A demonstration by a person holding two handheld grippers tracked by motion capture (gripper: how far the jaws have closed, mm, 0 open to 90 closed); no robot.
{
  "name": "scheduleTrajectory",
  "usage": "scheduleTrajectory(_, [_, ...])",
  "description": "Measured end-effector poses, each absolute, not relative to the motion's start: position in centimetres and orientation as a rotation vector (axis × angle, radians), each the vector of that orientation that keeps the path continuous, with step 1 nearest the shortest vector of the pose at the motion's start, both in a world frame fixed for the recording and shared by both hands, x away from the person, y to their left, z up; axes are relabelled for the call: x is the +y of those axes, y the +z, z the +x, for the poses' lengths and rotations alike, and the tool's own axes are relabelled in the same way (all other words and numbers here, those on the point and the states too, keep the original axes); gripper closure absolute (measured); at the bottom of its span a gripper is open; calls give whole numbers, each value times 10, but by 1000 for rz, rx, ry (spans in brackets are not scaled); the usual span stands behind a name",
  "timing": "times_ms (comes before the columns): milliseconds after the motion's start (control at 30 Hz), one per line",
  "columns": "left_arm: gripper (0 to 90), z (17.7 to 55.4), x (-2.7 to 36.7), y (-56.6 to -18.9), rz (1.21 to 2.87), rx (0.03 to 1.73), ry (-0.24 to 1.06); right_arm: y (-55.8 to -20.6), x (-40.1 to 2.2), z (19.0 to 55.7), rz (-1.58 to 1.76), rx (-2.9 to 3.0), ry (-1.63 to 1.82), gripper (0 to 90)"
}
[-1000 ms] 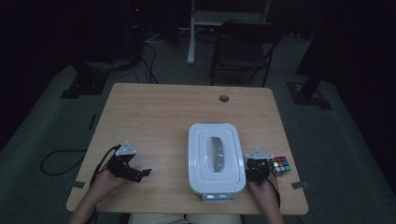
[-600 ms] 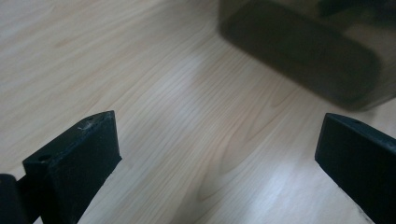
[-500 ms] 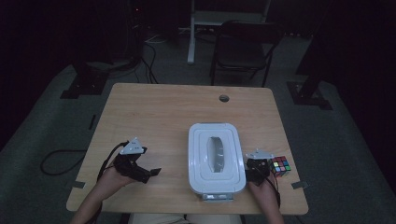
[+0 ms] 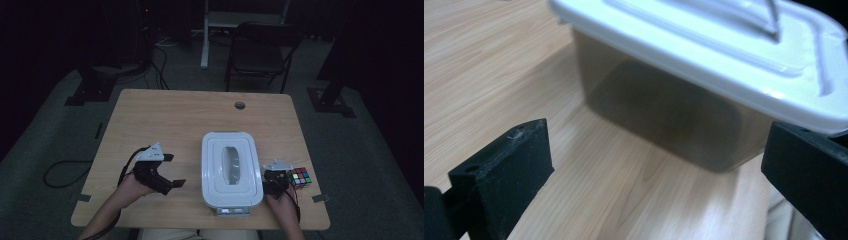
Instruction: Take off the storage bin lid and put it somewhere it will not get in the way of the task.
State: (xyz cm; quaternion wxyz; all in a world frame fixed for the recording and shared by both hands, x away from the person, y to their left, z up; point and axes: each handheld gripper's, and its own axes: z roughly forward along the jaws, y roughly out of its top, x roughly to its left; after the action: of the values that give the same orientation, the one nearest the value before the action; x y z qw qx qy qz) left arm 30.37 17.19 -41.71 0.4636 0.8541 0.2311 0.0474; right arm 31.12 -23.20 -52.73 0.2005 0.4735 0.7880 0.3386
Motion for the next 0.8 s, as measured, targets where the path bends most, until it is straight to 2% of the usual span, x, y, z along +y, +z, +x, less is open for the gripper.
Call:
scheduleTrajectory(333, [7, 304, 138, -399, 2065, 432, 43, -527, -232, 311, 1322, 2202, 946, 132])
scheduleTrajectory(800, [7, 306, 92, -395, 2028, 335, 37, -527, -232, 311, 1323, 2203, 946, 132])
